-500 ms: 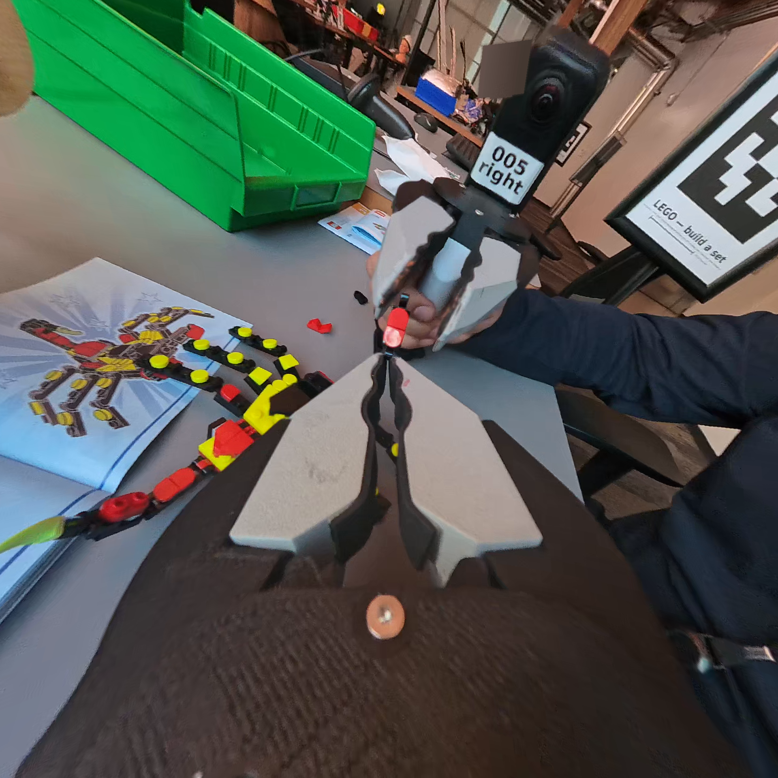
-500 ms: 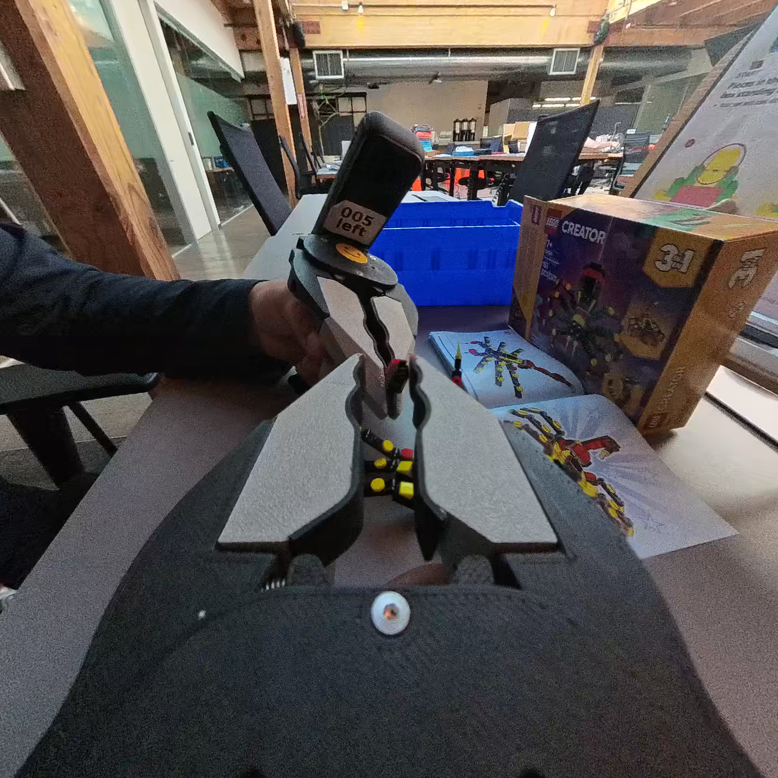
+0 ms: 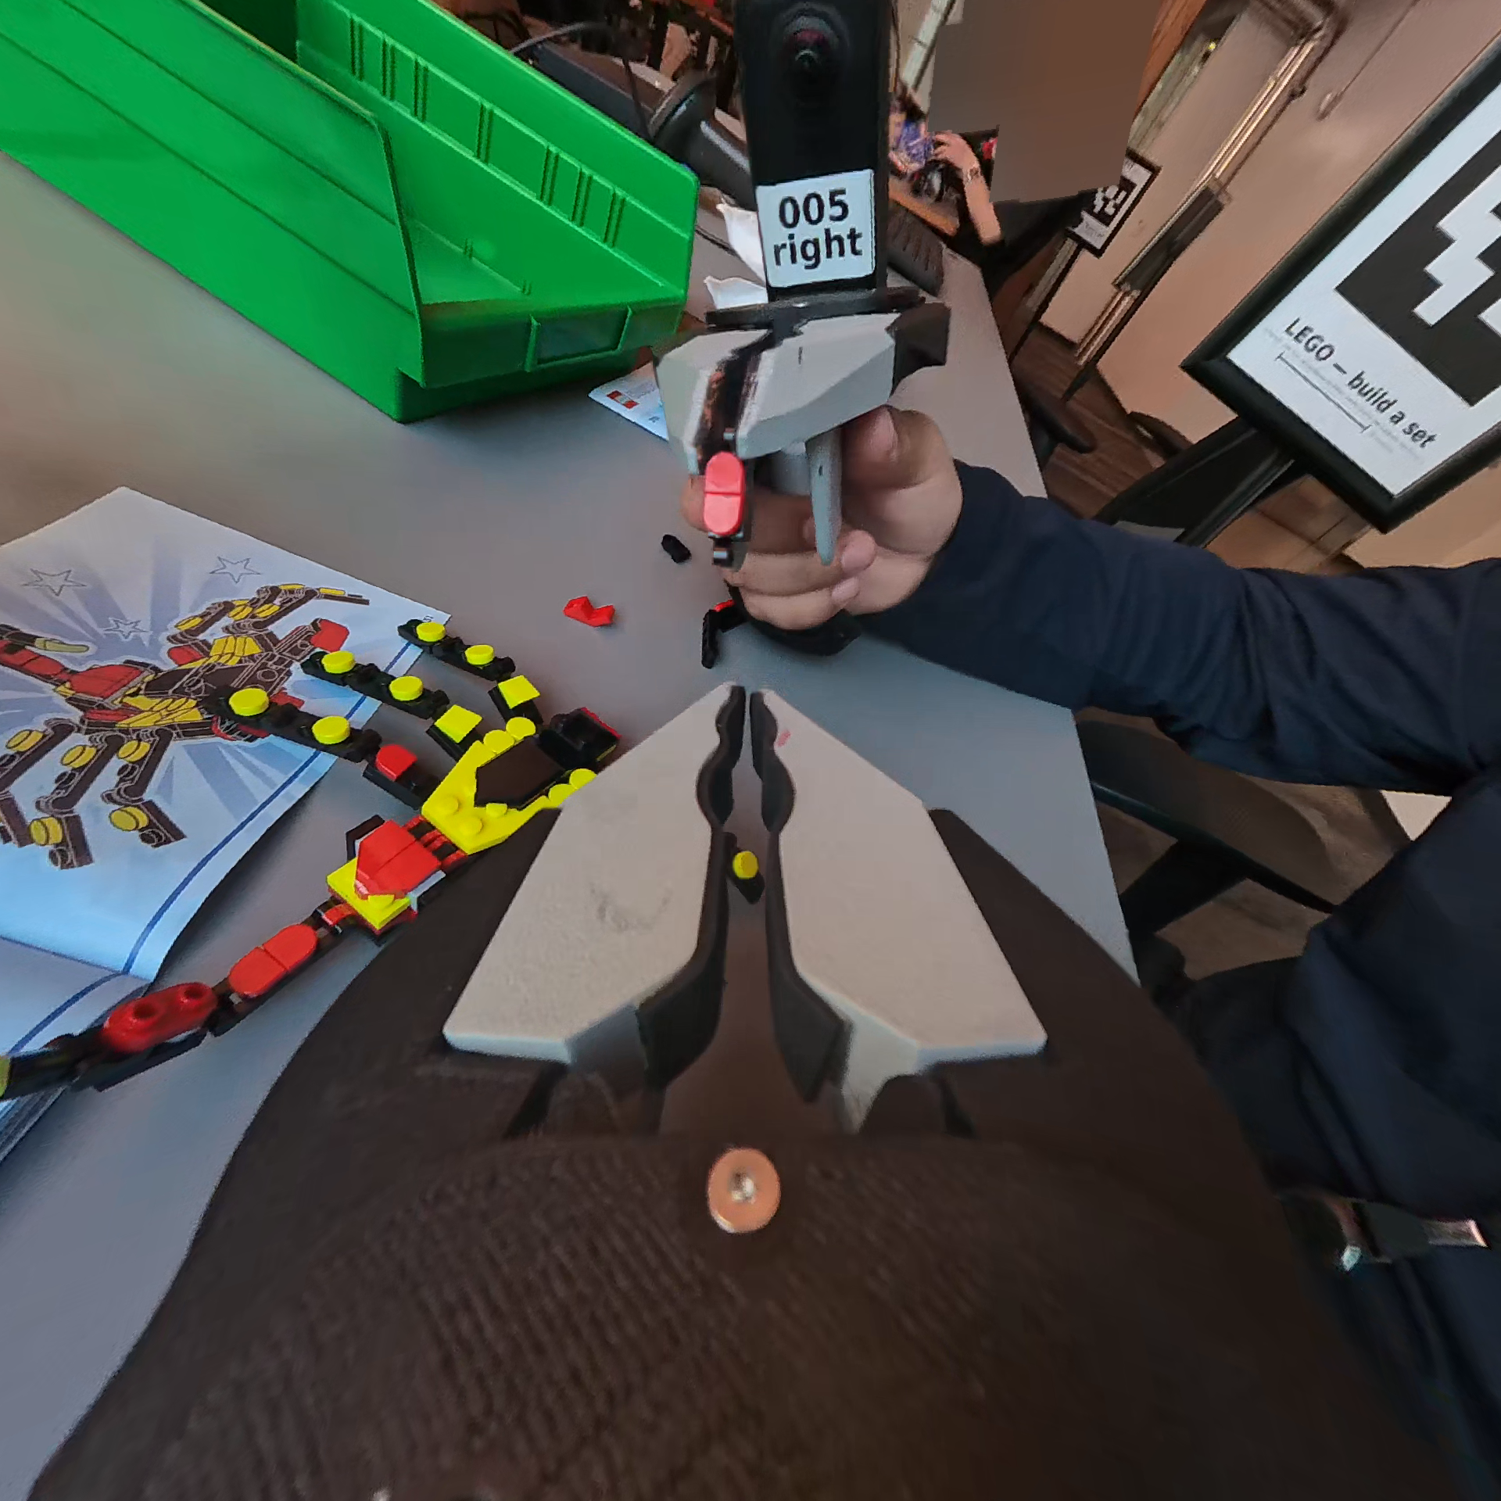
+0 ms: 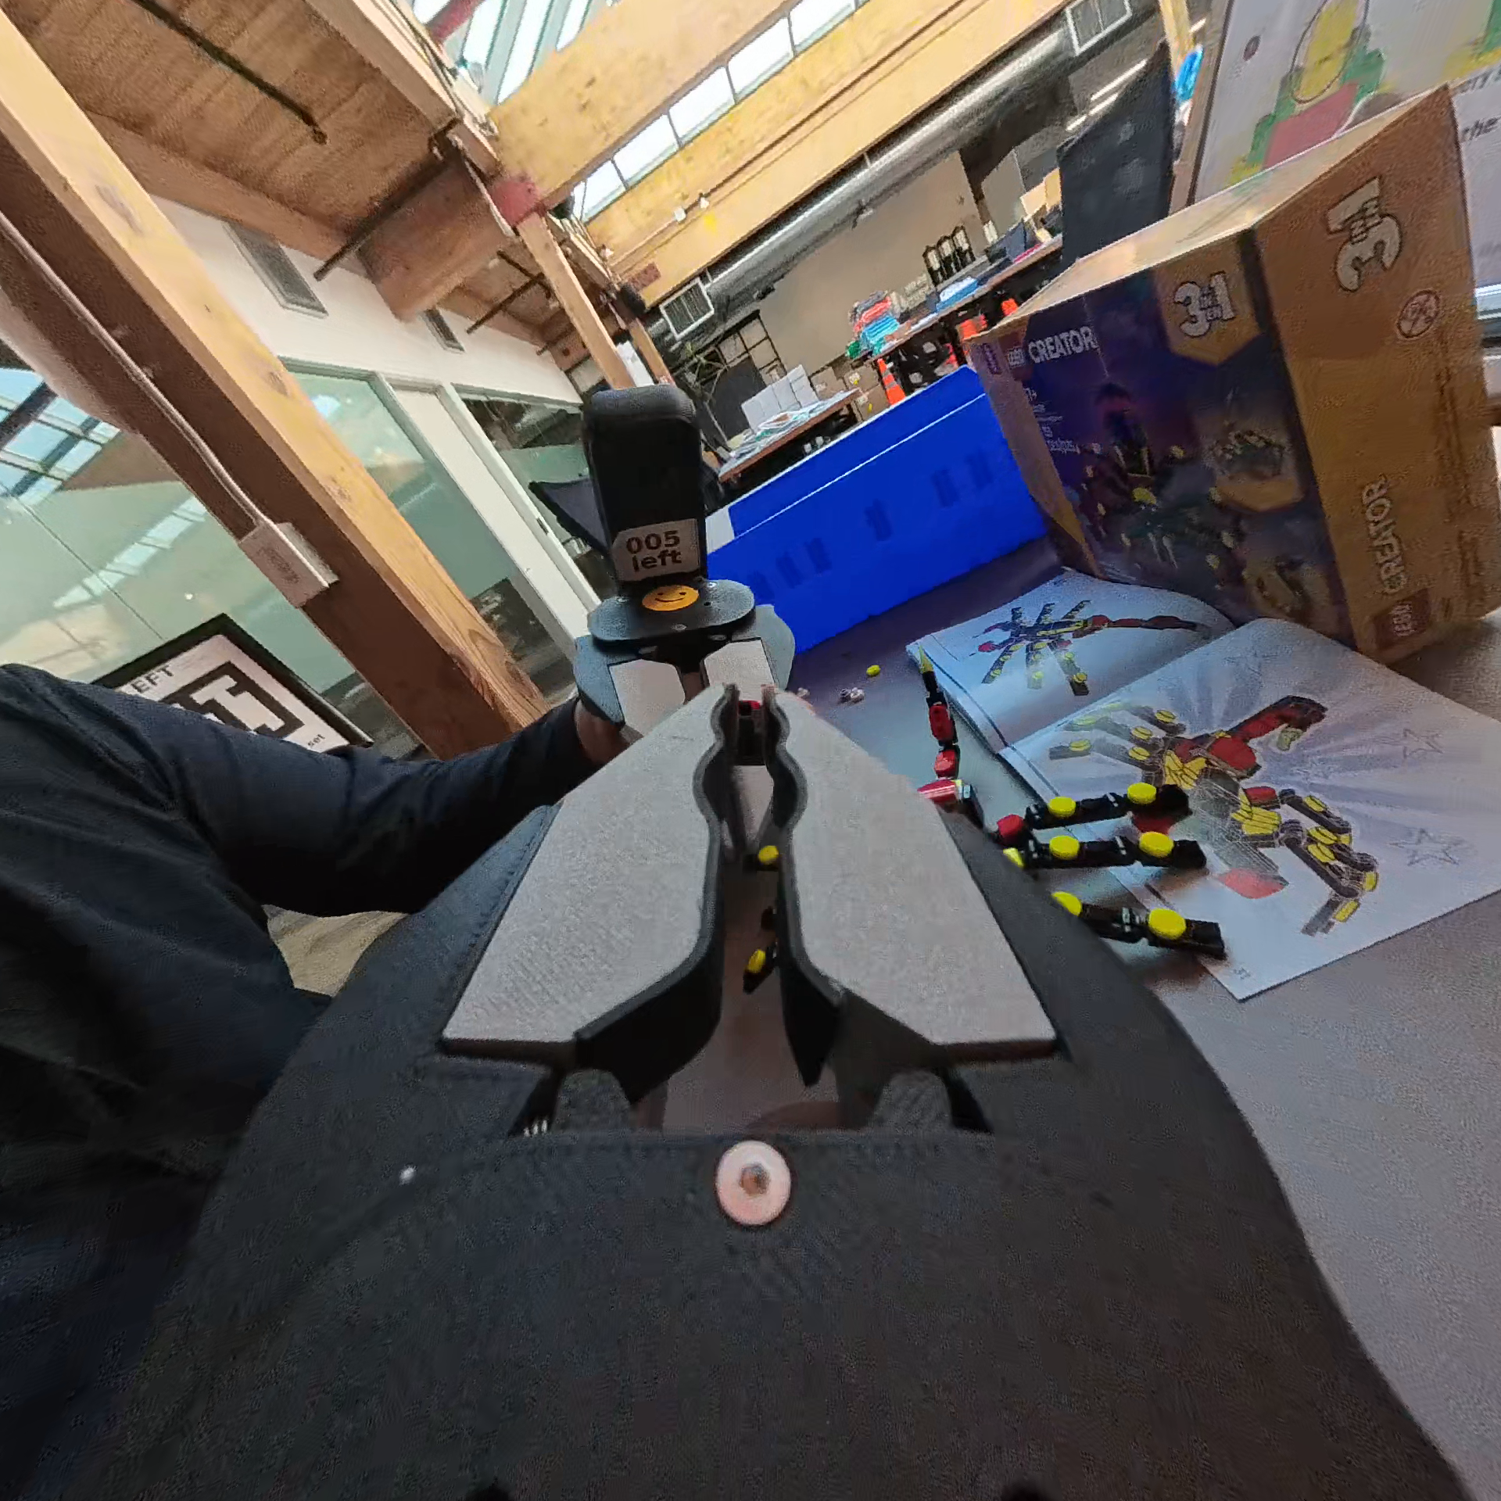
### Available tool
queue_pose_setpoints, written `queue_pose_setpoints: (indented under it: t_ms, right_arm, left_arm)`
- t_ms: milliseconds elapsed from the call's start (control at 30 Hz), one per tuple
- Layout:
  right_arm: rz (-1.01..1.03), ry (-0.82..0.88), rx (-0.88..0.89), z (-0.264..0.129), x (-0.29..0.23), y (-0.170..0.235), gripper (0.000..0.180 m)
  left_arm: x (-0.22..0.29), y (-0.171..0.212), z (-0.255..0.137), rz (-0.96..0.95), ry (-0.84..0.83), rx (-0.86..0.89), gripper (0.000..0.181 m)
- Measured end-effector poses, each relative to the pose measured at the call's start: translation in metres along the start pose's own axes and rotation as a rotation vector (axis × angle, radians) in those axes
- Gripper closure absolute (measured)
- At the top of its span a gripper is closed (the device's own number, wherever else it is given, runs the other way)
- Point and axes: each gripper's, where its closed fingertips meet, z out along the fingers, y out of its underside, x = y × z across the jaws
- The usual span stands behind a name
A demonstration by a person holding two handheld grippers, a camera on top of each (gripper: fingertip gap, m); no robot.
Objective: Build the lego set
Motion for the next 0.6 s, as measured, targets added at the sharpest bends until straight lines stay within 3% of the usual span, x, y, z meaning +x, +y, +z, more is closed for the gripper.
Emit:
queue_pose_setpoints:
  t_ms: [333,600]
  right_arm:
    - [0.079,-0.034,-0.081,0.007,-0.002,0.016,0.178]
    - [-0.02,-0.009,-0.174,0.01,-0.007,0.029,0.178]
  left_arm:
    - [-0.002,-0.002,-0.001,-0.01,-0.006,0.013,0.181]
    - [0.005,-0.008,0.001,0.027,0.021,0.047,0.169]
